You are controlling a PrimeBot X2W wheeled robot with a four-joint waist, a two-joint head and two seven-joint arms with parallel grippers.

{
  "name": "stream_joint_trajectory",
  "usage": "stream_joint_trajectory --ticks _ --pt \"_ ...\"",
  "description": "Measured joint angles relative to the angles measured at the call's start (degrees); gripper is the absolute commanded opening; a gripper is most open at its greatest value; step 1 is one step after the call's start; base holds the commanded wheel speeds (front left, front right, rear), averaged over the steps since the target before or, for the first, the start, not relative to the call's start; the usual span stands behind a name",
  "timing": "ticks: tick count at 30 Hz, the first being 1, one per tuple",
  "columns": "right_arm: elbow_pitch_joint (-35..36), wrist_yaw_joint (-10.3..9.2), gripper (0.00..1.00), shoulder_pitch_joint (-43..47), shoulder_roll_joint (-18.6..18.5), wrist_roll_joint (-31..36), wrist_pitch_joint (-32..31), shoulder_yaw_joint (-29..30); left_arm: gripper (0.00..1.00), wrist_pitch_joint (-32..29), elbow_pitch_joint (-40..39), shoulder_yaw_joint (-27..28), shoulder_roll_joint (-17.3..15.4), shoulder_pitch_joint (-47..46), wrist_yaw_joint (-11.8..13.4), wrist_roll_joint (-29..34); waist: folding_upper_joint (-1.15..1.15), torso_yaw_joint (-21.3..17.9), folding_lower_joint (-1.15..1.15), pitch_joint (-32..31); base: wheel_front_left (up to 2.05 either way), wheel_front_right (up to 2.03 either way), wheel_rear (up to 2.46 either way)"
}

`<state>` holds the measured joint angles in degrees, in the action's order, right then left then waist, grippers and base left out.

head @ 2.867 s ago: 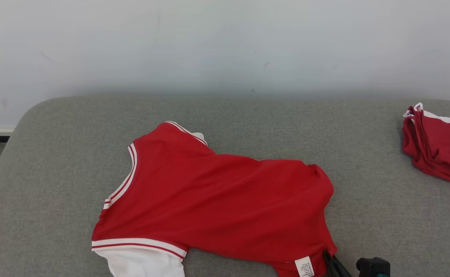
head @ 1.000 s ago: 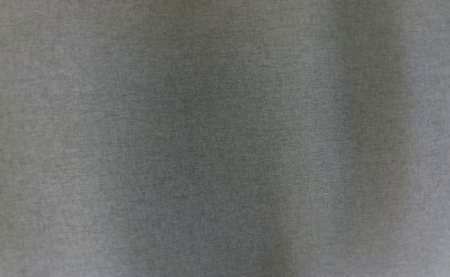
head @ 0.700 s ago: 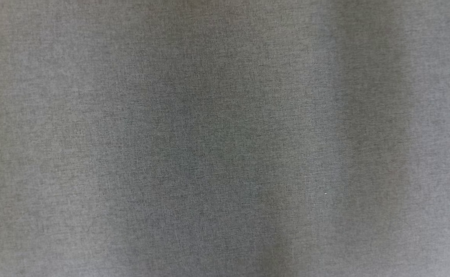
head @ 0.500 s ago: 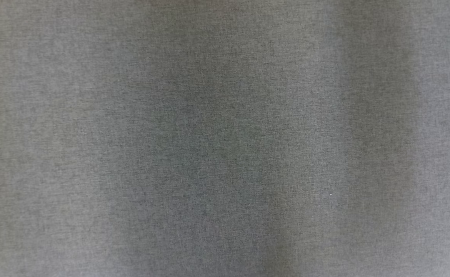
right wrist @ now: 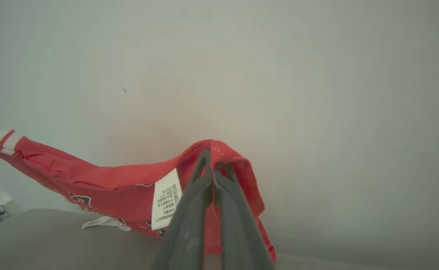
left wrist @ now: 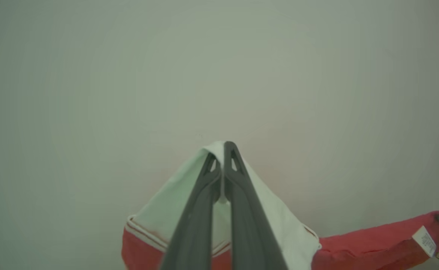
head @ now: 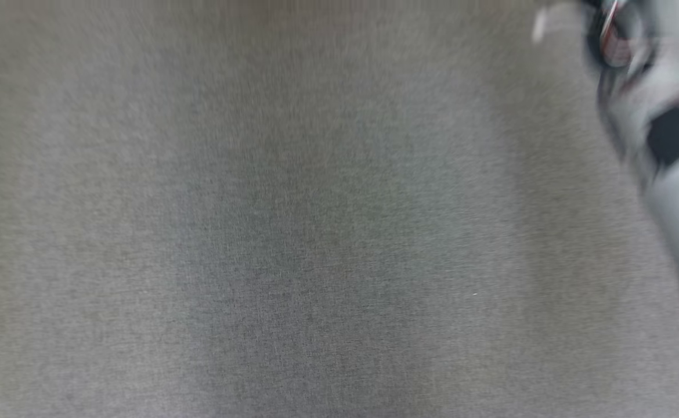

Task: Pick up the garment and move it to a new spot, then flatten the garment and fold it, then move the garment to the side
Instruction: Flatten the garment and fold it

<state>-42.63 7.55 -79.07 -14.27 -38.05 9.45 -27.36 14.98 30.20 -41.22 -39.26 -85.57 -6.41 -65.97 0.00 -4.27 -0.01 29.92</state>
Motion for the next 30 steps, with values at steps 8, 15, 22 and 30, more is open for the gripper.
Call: stream_joint_trajectory --ticks 8,15,22,30 --pt "12.66 0.00 0.00 22.72 -4.93 -2.96 -0.36 -2.36 0.00 0.07 -19.69 14.92 -0.64 31.70 8.29 3.07 0.00 -0.49 -0.01 -7.08 0.00 0.00 0.00" --pt "20.59 0.00 0.00 42.88 -6.82 -3.75 -0.43 2.01 0.00 0.05 -30.73 22.75 4.07 58.53 12.96 7.20 -0.01 -0.54 -0.02 -12.83 0.00 0.00 0.00" --pt "28.09 0.00 0.00 60.83 -6.21 -1.46 -3.47 7.10 0.00 0.07 -35.12 30.09 11.04 80.40 13.46 9.95 -0.01 -0.73 -0.02 -17.37 0.00 0.00 0.00" --pt "31.16 0.00 0.00 74.20 -4.36 1.77 -5.25 11.47 0.00 0.07 -31.44 30.10 17.89 91.57 10.83 12.16 -0.01 0.66 0.00 -20.13 0.00 0.00 0.00"
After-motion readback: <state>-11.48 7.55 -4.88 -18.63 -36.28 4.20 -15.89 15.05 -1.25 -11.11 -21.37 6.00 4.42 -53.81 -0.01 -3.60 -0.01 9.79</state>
